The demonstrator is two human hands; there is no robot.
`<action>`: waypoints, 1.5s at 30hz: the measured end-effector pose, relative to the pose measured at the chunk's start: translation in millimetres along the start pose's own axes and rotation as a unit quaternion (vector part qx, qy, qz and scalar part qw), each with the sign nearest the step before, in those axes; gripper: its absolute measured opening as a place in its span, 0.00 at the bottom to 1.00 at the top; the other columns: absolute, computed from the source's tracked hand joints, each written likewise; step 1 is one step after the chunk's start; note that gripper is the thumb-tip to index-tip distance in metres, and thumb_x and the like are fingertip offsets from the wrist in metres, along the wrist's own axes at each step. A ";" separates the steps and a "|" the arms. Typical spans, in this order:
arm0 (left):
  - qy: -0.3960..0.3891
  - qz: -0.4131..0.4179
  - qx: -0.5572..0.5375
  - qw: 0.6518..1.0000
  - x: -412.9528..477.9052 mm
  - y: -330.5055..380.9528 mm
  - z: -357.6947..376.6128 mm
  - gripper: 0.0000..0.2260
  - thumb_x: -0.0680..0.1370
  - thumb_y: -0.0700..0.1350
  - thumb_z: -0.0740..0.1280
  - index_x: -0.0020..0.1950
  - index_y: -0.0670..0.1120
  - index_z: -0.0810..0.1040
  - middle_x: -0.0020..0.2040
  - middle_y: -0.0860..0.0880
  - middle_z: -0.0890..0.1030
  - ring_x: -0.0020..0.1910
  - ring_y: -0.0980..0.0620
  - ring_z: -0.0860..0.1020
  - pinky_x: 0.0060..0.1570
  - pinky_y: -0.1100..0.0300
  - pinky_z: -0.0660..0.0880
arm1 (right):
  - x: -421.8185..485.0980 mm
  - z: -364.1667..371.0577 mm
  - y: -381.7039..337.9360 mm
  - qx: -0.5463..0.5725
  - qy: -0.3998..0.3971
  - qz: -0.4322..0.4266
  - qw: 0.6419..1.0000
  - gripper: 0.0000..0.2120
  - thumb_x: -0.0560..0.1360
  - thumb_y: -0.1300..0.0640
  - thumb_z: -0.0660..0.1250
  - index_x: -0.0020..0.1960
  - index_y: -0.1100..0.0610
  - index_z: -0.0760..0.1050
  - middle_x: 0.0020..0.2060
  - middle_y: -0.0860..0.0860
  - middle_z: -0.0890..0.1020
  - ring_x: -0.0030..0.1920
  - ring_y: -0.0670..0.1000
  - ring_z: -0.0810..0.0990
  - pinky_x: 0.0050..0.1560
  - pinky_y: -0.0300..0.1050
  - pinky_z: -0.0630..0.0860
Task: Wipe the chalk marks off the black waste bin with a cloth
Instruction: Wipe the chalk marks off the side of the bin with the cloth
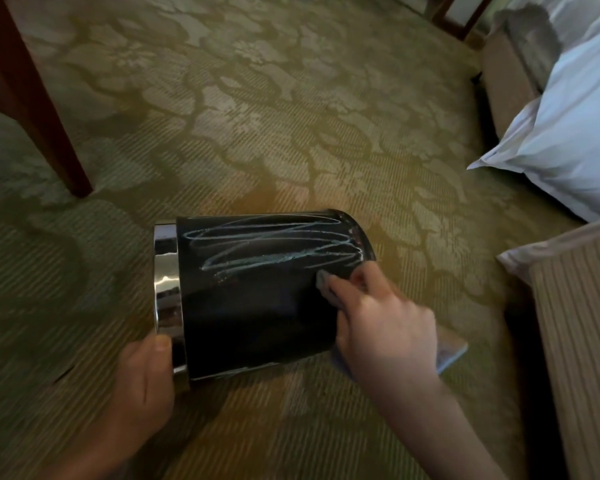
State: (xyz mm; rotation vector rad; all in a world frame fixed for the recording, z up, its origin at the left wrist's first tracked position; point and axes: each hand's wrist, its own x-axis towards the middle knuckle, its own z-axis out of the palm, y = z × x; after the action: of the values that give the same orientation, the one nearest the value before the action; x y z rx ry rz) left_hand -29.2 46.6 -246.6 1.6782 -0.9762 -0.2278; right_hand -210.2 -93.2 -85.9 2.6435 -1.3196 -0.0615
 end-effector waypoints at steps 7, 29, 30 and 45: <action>-0.034 0.028 -0.023 0.999 0.9 6.4 -5.1 0.21 0.79 0.45 0.48 0.39 0.67 0.72 0.31 0.61 0.76 0.27 0.70 0.66 0.27 0.71 0.60 | 12.5 -8.0 26.3 0.002 0.013 0.048 0.999 0.14 0.74 0.51 0.63 0.58 0.43 0.77 0.50 0.47 0.74 0.41 0.51 0.78 0.32 0.43 0.70; -0.119 0.024 0.147 0.982 -16.9 4.4 -10.1 0.29 0.59 0.26 0.60 0.34 0.60 0.53 0.29 0.65 0.57 0.30 0.69 0.67 0.27 0.72 0.58 | 5.3 -10.1 26.4 0.007 0.004 0.044 0.999 0.14 0.74 0.51 0.64 0.59 0.42 0.77 0.49 0.46 0.74 0.41 0.50 0.78 0.32 0.44 0.70; -0.100 0.037 0.152 0.983 -18.3 3.2 -9.4 0.29 0.60 0.26 0.60 0.35 0.61 0.54 0.29 0.64 0.57 0.34 0.74 0.67 0.28 0.69 0.61 | 8.2 -11.3 31.4 -0.003 0.016 0.061 0.998 0.13 0.75 0.51 0.63 0.58 0.43 0.78 0.48 0.47 0.74 0.40 0.50 0.78 0.32 0.43 0.68; -0.105 0.020 0.115 0.988 -20.6 9.2 -14.9 0.15 0.71 0.36 0.55 0.30 0.54 0.59 0.27 0.63 0.60 0.29 0.65 0.70 0.26 0.74 0.61 | 9.4 -10.8 19.4 -0.018 0.022 0.046 0.999 0.12 0.71 0.54 0.68 0.53 0.47 0.81 0.45 0.49 0.76 0.37 0.52 0.78 0.29 0.41 0.62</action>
State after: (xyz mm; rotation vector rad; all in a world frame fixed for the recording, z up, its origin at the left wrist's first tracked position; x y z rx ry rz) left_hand -37.8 71.4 -239.9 1.8703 -1.2311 -0.2784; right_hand -218.5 -110.5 -71.3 2.5351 -1.4105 -0.0156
